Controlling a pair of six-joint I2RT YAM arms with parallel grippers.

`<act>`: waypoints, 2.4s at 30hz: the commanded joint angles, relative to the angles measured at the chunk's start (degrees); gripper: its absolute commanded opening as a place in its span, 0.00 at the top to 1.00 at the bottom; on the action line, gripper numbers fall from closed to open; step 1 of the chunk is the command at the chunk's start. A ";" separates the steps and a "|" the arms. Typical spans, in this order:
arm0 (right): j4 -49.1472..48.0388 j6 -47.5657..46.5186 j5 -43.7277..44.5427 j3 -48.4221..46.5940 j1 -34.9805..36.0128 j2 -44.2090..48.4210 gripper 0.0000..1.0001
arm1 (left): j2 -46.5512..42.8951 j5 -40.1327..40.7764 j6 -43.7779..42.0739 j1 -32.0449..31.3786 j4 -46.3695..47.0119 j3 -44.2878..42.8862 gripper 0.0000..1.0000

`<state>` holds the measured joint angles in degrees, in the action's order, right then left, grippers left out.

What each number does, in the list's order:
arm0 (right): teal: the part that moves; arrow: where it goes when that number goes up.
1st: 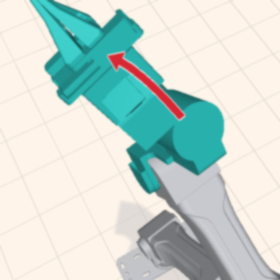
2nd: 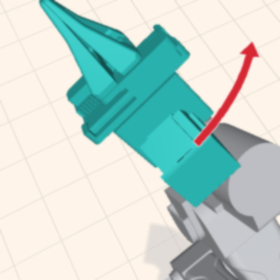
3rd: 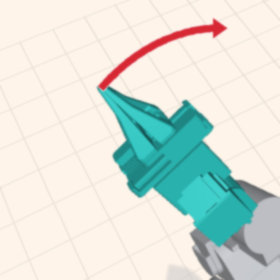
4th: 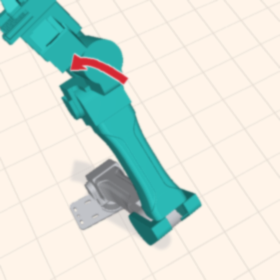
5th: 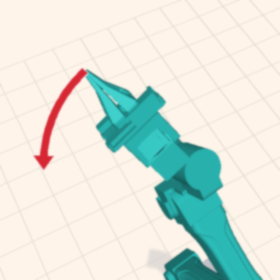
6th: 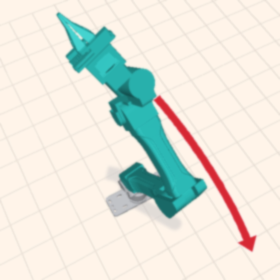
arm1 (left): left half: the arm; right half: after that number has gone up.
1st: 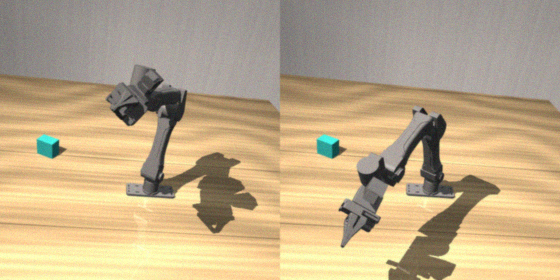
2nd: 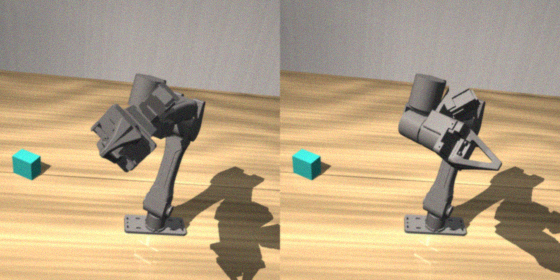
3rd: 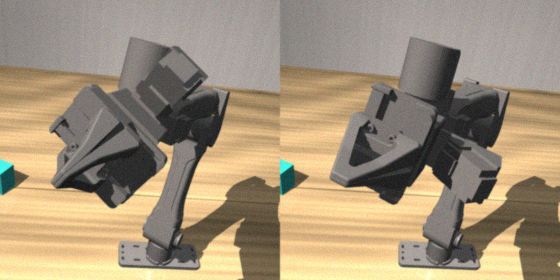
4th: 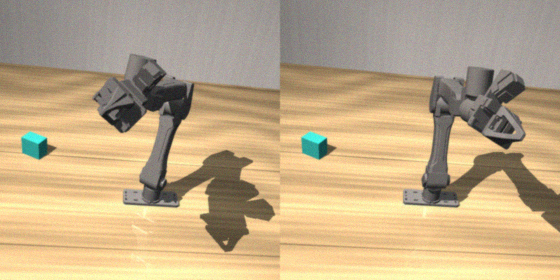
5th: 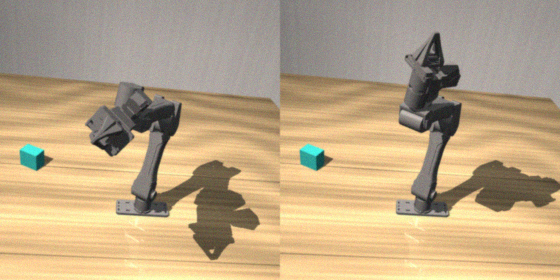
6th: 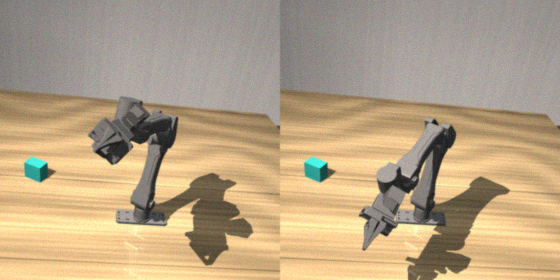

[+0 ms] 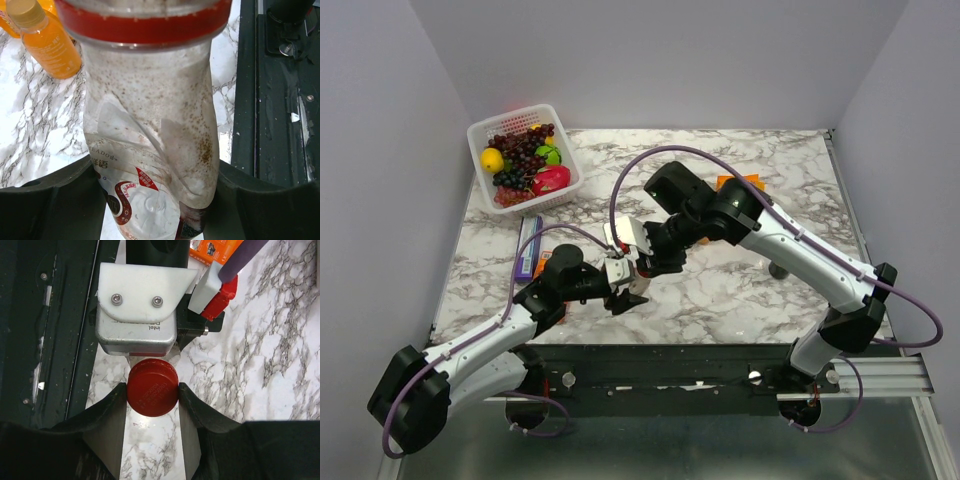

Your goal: Screw on the bottle caps

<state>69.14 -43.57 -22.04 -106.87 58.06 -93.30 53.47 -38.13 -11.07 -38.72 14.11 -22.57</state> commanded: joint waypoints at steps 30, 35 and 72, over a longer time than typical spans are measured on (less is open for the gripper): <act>-2.96 24.74 5.16 1.14 -1.20 -6.02 0.58 | -1.80 24.68 14.75 1.89 11.29 -3.80 1.00; -3.49 24.94 7.36 -0.79 -1.20 -7.77 0.60 | -1.35 21.79 15.64 2.07 9.63 -3.36 1.00; -1.55 -20.59 -10.48 4.91 -3.84 5.58 0.54 | -3.46 -0.63 -2.02 2.07 -5.14 -4.50 1.00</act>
<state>66.98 -60.14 -31.94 -104.62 53.08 -88.73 49.95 -36.75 -11.64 -36.56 9.28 -24.82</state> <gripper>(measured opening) 0.489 0.687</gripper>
